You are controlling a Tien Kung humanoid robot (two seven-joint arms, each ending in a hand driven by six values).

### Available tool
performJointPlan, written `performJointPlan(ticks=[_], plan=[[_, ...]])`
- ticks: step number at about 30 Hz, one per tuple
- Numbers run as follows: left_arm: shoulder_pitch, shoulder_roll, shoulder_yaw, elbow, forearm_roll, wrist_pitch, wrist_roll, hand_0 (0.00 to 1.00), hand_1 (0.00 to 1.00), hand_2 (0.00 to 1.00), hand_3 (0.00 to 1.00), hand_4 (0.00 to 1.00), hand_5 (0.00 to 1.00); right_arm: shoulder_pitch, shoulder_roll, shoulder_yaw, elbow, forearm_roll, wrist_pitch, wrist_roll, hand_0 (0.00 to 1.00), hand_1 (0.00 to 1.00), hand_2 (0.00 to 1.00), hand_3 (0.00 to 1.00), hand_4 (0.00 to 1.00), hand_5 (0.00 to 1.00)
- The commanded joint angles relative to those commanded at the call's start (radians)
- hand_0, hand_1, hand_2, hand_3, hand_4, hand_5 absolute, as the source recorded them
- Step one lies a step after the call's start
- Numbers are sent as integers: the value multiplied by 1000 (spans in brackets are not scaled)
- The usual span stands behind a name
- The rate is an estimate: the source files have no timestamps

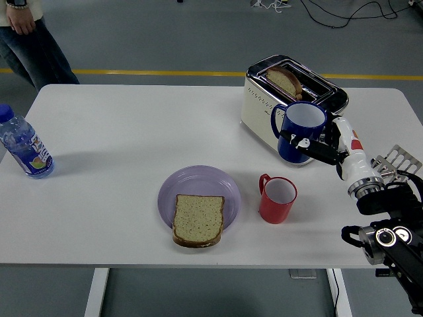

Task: Pick up the cup,pour liquid into bread,place the cup on the desk

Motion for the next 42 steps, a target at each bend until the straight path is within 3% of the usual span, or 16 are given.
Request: performJointPlan(ticks=[15, 32, 42], plan=[[-7, 1, -4, 0, -3, -1, 1, 668, 736, 735, 628, 394, 998, 132, 44, -112, -89, -63, 9, -22, 276, 297, 492, 549, 723, 57], [-10, 1, -2, 0, -9, -3, 1, 666, 736, 736, 629, 393, 998, 292, 73, -279, -175, -96, 55, -72, 279, 293, 493, 549, 718, 57], [-12, 4, -2, 0, -13, -6, 2, 666, 735, 736, 629, 394, 998, 407, 77, -429, -248, -225, 95, -90, 278, 294, 494, 549, 718, 56]])
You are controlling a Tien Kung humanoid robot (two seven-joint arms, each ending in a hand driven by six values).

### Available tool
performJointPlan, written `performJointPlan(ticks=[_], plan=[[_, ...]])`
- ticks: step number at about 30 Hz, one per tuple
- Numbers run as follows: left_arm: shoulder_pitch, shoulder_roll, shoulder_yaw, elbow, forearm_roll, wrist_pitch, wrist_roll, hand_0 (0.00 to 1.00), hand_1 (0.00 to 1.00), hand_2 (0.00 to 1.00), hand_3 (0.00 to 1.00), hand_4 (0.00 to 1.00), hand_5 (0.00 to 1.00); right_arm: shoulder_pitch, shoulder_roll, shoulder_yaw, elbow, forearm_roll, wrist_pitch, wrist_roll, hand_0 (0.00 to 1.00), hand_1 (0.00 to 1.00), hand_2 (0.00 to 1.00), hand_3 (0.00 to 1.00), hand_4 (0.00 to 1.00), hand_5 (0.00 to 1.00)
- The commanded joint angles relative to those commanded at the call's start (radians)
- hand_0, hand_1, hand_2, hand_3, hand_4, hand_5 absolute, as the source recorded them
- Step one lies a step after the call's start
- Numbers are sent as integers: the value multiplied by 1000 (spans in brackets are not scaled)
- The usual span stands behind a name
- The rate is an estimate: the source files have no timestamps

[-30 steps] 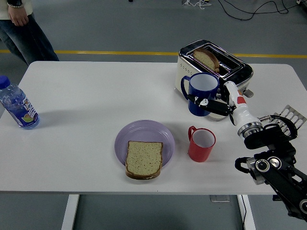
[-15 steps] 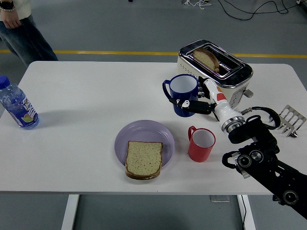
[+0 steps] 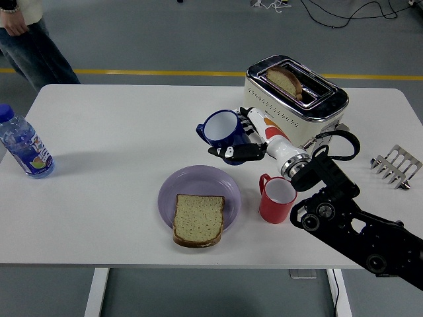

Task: Pick up the cup,pour liquid into bread,place the cup on the desk

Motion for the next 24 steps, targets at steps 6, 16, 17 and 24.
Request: performJointPlan(ticks=[6, 16, 17, 24], plan=[[0, 1, 0, 0, -1, -1, 0, 666, 735, 736, 629, 395, 998, 40, -1, -61, -29, -101, 22, 0, 275, 292, 494, 550, 716, 57], [1, 0, 0, 0, 1, -1, -1, 666, 734, 736, 629, 395, 998, 101, -36, -142, -53, -275, 67, 26, 289, 310, 495, 552, 710, 59], [1, 0, 0, 0, 1, 0, -1, 666, 734, 736, 629, 395, 998, 109, -40, -153, -53, -287, 71, 30, 289, 310, 495, 552, 710, 59], [3, -1, 1, 0, -1, 0, -2, 666, 733, 736, 630, 396, 998, 149, -54, -209, -70, -404, 82, 59, 295, 312, 495, 552, 708, 58]])
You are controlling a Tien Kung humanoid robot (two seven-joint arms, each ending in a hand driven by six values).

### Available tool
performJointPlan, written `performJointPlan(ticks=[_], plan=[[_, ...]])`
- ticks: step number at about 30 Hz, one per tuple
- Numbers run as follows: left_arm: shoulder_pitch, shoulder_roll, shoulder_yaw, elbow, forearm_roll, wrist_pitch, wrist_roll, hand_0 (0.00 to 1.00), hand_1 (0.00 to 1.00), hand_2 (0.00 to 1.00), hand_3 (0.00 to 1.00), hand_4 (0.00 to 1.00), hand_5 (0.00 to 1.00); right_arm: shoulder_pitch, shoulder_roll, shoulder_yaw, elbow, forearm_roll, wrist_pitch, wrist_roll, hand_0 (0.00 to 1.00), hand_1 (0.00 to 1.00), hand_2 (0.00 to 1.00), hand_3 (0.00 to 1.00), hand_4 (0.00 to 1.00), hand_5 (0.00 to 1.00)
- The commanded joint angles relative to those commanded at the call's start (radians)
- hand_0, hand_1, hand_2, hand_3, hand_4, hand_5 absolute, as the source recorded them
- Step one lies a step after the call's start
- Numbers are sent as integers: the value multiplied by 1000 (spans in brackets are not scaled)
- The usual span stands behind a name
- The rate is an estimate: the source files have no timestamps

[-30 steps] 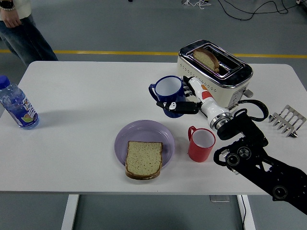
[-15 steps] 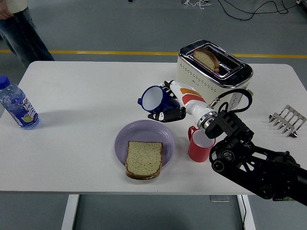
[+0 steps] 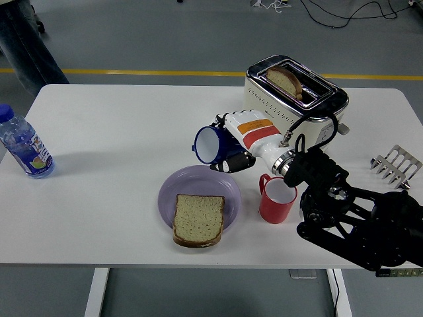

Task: Pick up the cup,pour liquid into bread,place the cup on the desk

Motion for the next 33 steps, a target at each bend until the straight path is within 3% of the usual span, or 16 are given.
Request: performJointPlan(ticks=[7, 10, 13, 14, 16, 23, 33], plan=[[1, -1, 0, 0, -1, 1, -1, 666, 733, 737, 630, 396, 998, 15, -4, -27, -15, -83, -9, 20, 299, 337, 496, 553, 705, 63], [3, -2, 2, 0, -3, 1, -1, 666, 733, 736, 630, 396, 998, 35, -12, -58, -31, -156, -51, 50, 340, 347, 497, 554, 698, 65], [4, -2, 4, 0, -3, 1, -2, 666, 733, 736, 630, 396, 998, 47, -17, -76, -37, -183, -68, 58, 340, 347, 497, 554, 698, 65], [5, -3, 5, 0, -5, 2, -2, 667, 734, 736, 630, 397, 998, 56, -20, -88, -40, -194, -71, 57, 404, 358, 513, 557, 680, 56], [6, -3, 7, 0, -6, 2, -2, 667, 734, 736, 630, 397, 998, 69, -23, -109, -44, -213, -74, 54, 404, 358, 513, 557, 680, 56], [11, -4, 13, 0, -8, 2, -2, 668, 733, 737, 631, 396, 998, 109, -26, -183, -56, -279, -64, 22, 426, 370, 521, 560, 676, 44], [13, -4, 12, 0, -7, 3, -2, 668, 734, 736, 629, 395, 998, 131, -20, -207, -56, -355, -31, -42, 473, 407, 547, 568, 645, 2]])
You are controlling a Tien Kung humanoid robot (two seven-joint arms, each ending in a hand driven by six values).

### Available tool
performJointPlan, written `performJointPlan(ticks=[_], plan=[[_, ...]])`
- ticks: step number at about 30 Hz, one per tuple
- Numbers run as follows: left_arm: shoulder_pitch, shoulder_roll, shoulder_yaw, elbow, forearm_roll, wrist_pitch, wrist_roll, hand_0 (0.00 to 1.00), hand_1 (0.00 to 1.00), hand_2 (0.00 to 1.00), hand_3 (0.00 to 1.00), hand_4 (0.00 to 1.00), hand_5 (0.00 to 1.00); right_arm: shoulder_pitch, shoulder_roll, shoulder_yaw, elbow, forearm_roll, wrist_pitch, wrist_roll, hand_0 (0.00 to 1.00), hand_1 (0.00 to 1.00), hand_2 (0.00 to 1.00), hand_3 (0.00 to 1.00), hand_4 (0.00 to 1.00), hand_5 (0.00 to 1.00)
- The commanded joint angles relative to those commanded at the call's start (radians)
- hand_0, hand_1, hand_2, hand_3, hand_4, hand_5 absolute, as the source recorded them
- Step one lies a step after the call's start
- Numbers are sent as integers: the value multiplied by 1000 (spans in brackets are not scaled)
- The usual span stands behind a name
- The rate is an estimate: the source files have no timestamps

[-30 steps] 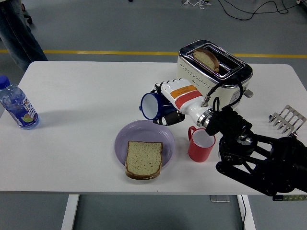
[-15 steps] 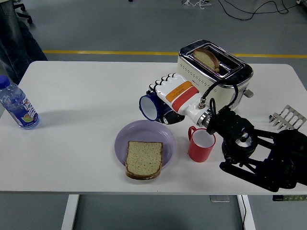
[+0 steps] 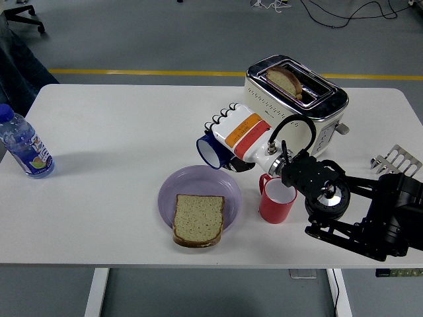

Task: Pick up the cup,pour liquid into bread,place the cup on the desk

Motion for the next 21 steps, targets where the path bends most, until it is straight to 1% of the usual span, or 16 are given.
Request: performJointPlan(ticks=[6, 9, 12, 13, 16, 19, 21], plan=[[-1, 0, -1, 0, 1, 1, 0, 668, 735, 736, 630, 395, 998, -1, 1, 5, 2, 10, -6, 0, 472, 408, 548, 567, 640, 2], [-1, 0, -2, 0, 4, 1, 0, 668, 735, 736, 630, 395, 998, -8, -3, 19, 6, 50, -13, 8, 472, 408, 548, 567, 640, 2], [-2, 1, -5, 0, 6, 2, 0, 668, 735, 736, 628, 397, 998, -18, -14, 33, 7, 109, -46, 32, 472, 406, 546, 567, 639, 2], [-2, 1, -5, 0, 6, 2, 0, 668, 735, 736, 628, 397, 998, -19, -15, 35, 8, 117, -49, 35, 472, 406, 546, 567, 639, 2], [-1, 0, -8, 0, 8, 2, 0, 668, 735, 736, 628, 397, 998, -37, -32, 59, 30, 225, -85, 84, 472, 406, 546, 567, 639, 2], [-1, 0, -8, 0, 10, 3, 0, 668, 736, 736, 628, 396, 998, -56, -44, 88, 50, 317, -92, 118, 478, 408, 545, 566, 646, 2], [-1, 0, -10, -1, 12, 2, 0, 668, 736, 736, 628, 396, 998, -80, -58, 121, 72, 373, -88, 139, 478, 408, 545, 566, 646, 2]])
